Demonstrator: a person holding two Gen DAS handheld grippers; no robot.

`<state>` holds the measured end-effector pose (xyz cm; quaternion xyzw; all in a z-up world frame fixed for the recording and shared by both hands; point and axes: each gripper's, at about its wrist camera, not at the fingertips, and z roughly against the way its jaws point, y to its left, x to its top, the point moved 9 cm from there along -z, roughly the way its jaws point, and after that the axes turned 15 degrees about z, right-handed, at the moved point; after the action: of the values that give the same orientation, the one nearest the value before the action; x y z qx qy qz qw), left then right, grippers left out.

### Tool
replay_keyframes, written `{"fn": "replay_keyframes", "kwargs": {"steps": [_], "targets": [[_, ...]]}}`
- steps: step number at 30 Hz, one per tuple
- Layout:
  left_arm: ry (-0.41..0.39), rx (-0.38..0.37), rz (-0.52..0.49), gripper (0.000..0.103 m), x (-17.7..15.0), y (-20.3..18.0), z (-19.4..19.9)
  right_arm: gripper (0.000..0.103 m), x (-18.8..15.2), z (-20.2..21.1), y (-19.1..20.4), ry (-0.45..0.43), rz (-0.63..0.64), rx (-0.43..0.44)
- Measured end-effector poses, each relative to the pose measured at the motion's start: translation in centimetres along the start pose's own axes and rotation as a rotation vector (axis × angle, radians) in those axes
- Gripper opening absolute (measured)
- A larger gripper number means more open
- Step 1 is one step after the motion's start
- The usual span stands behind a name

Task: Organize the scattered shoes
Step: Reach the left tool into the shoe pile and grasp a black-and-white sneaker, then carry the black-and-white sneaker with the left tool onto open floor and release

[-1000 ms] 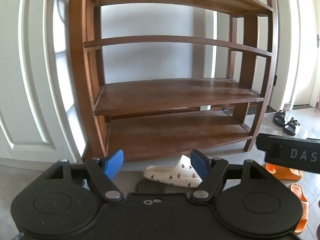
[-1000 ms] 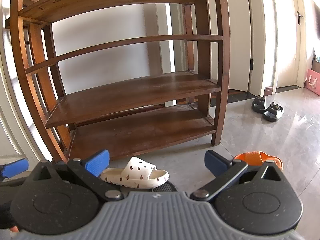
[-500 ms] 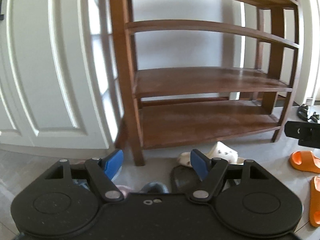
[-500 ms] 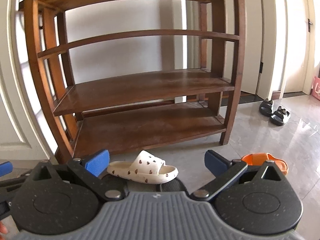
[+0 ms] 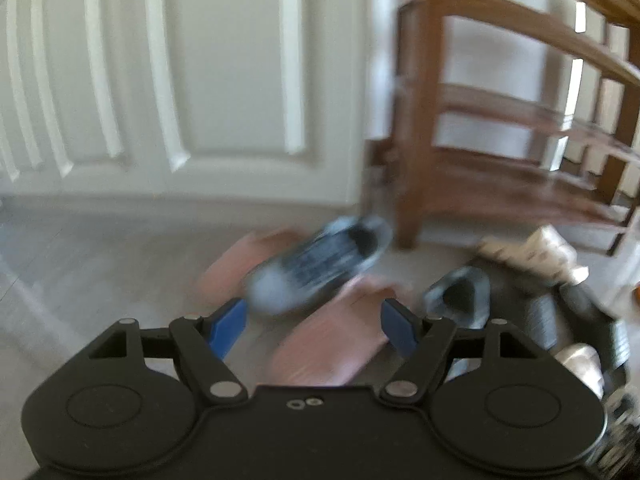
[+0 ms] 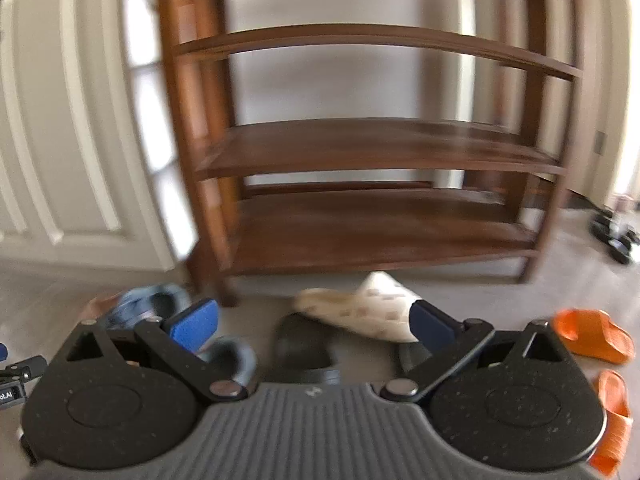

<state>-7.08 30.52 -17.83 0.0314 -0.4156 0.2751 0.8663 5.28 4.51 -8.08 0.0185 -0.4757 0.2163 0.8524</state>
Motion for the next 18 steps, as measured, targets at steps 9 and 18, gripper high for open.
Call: {"fn": "replay_keyframes", "kwargs": {"steps": [9,18], "targets": [[0.138,-0.053,0.007,0.073,-6.5,7.3,-2.1,0.103,-3.3,-3.9,9.5,0.09,0.217,0.092],[0.235,-0.154,-0.03,0.071,-9.6,6.6,-5.1,0.103,-5.5,-5.7,13.4,0.163,0.303,0.12]]}}
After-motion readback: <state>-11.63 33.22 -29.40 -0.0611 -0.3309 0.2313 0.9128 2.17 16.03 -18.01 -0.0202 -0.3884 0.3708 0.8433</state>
